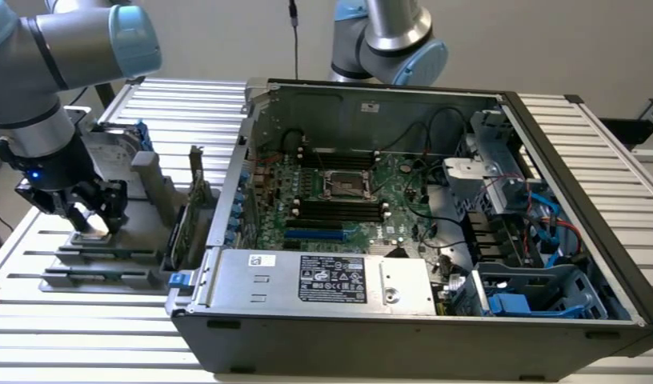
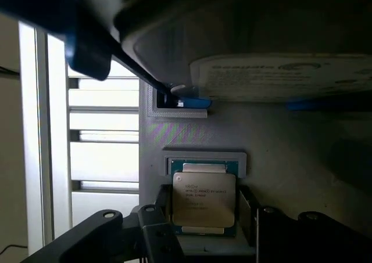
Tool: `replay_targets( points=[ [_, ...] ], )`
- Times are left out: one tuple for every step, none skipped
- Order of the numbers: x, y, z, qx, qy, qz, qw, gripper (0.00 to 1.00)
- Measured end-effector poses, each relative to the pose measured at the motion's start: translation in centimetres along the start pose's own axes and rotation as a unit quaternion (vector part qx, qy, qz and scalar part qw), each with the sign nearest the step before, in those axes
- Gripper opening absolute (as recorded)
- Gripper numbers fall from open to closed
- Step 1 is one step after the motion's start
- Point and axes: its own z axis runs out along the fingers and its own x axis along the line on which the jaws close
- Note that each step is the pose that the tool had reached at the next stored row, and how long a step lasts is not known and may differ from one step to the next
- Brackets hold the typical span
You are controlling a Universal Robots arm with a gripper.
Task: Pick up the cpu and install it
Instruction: 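Pick up the cpu and move it towards the insertion slot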
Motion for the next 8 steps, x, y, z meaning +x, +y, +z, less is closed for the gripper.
replay_targets(
  points=[
    [0.00,0.00,0.00,0.0000,0.0000,0.000,1.0000,0.55],
    [0.00,0.00,-0.01,-0.0001,-0.0001,0.000,1.0000,0.55],
    [-0.01,0.01,-0.04,-0.0001,-0.0002,0.000,1.0000,0.55],
    [-0.01,0.01,-0.09,-0.0001,-0.0002,0.000,1.0000,0.55],
    [0.00,0.00,-0.19,-0.0001,-0.0001,0.000,1.0000,0.55],
    [0.01,0.00,-0.35,0.0000,-0.0001,0.000,1.0000,0.55],
    [0.02,0.00,-0.59,0.0000,0.0000,0.000,1.0000,0.55],
    [0.03,0.00,-0.89,0.0000,0.0000,0.000,1.0000,0.55]
  ],
)
